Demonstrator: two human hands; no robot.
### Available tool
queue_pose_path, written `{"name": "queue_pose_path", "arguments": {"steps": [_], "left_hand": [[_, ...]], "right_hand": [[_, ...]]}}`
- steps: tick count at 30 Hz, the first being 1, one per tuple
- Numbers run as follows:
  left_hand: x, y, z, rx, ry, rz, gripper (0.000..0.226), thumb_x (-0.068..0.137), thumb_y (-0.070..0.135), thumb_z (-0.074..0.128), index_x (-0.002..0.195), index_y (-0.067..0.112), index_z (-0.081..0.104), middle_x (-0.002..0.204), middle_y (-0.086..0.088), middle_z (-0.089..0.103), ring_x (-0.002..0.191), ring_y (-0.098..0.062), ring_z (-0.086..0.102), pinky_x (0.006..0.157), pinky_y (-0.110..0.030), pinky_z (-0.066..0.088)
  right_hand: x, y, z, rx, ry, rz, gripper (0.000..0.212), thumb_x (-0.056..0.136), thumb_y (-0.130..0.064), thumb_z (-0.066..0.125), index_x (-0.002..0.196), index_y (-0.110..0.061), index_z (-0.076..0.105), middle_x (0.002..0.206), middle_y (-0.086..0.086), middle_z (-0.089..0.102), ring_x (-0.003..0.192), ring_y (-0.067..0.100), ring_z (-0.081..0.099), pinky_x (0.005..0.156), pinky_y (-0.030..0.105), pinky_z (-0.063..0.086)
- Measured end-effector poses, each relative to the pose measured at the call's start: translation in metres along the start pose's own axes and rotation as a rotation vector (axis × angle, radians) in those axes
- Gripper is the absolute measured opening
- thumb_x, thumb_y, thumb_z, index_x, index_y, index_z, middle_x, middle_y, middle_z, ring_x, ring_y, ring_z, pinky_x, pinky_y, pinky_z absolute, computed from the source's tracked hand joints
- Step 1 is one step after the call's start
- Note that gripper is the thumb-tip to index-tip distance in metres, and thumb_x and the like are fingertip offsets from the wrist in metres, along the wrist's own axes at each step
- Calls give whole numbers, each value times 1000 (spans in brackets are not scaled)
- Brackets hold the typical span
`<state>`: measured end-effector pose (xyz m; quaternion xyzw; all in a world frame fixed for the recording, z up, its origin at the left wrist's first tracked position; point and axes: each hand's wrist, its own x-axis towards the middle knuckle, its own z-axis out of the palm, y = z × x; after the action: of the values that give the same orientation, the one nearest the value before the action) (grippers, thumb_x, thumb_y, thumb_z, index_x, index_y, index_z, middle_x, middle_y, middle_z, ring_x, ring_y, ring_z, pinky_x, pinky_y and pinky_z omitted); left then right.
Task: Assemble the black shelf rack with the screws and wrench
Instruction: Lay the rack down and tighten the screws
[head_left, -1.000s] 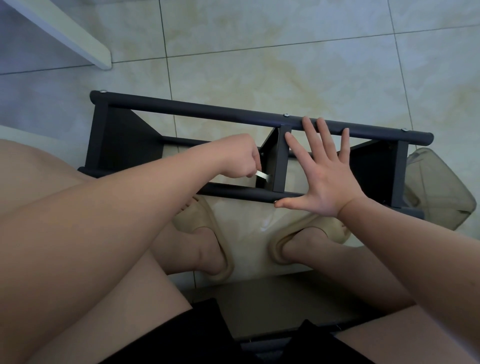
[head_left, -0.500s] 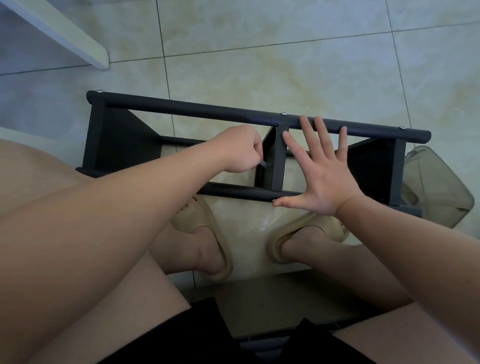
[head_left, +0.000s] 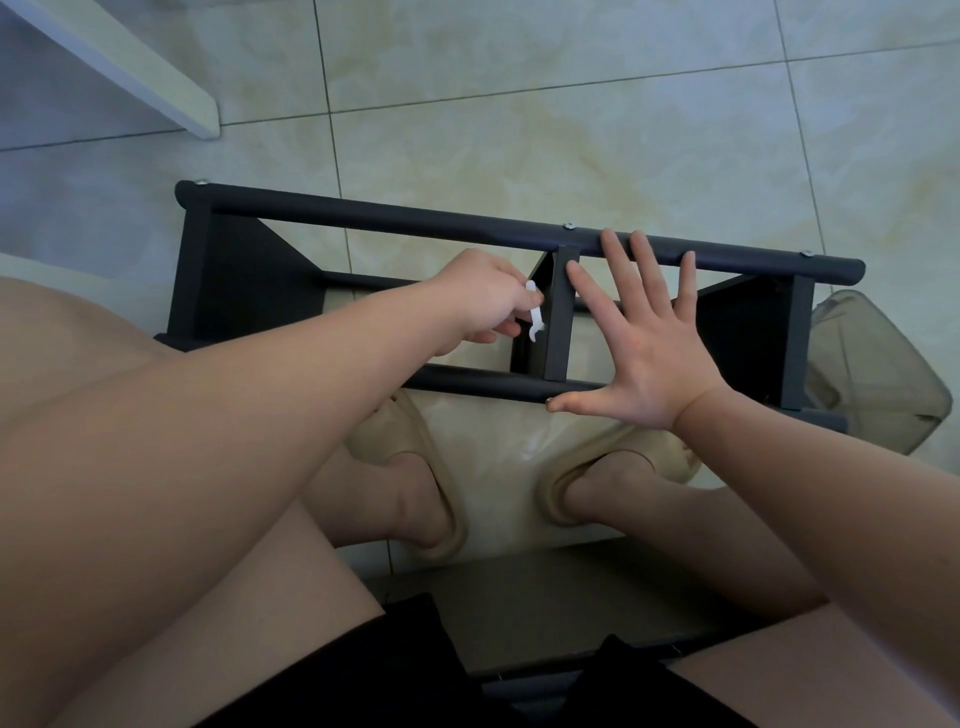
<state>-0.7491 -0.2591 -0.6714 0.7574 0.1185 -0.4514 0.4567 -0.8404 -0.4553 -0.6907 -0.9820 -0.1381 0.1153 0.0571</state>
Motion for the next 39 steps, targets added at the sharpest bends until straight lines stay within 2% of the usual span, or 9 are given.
{"name": "queue_pose_path", "arguments": {"steps": [6,11,17,20,26,30,33,36,39], "left_hand": [[-4,1,-1,-77,96,-22,6,93,21,66,91,25,70,91,4,75,71,-11,68,71,-26,50],[-7,5,1,-109,56,-81,11,99,27,59,100,23,69,91,4,76,80,-15,68,80,-30,51],[-10,6,4,-78,-18,-126,19,101,28,52,110,23,68,93,6,77,83,-15,68,81,-30,51],[-10,4,3,-65,-50,-134,18,101,29,51,107,24,67,95,6,77,84,-14,68,81,-29,50],[-8,2,2,-36,-45,-148,18,102,29,49,97,26,67,87,9,78,84,-13,68,77,-29,49],[-7,2,2,-79,-40,-156,18,102,29,49,103,26,67,87,10,77,85,-13,69,74,-28,48],[-6,1,2,-110,-49,-144,19,102,31,50,109,26,67,89,10,77,87,-13,70,78,-29,50],[-5,0,3,-97,-71,-140,18,102,32,50,105,26,67,84,12,77,85,-12,71,83,-31,51],[-6,0,3,-67,-80,-144,17,102,30,50,101,26,66,85,11,77,84,-12,71,79,-30,52]], "right_hand": [[0,0,1,11,6,1,127,65,-101,39,164,-24,11,170,13,-2,156,37,-8,117,70,-9],[0,0,1,15,11,-3,127,66,-101,38,163,-24,12,170,13,-2,156,37,-7,117,70,-9],[0,0,1,7,9,-2,128,65,-100,40,164,-24,11,170,13,-3,156,37,-8,117,71,-9],[0,0,1,3,4,1,127,65,-101,39,164,-24,11,170,13,-3,156,37,-8,117,70,-9],[0,0,0,10,2,0,127,65,-101,39,164,-25,10,170,13,-4,156,37,-9,117,71,-8],[0,0,0,8,1,0,127,66,-101,37,164,-25,10,170,13,-4,156,37,-9,117,71,-8],[0,0,0,8,1,-2,127,66,-101,36,164,-25,10,170,13,-4,156,36,-9,117,71,-9],[0,0,1,15,0,-2,127,66,-102,36,164,-25,10,170,13,-4,156,36,-10,117,71,-9],[0,0,1,15,1,-3,127,66,-101,37,164,-24,10,170,13,-4,156,36,-9,117,72,-8]]}}
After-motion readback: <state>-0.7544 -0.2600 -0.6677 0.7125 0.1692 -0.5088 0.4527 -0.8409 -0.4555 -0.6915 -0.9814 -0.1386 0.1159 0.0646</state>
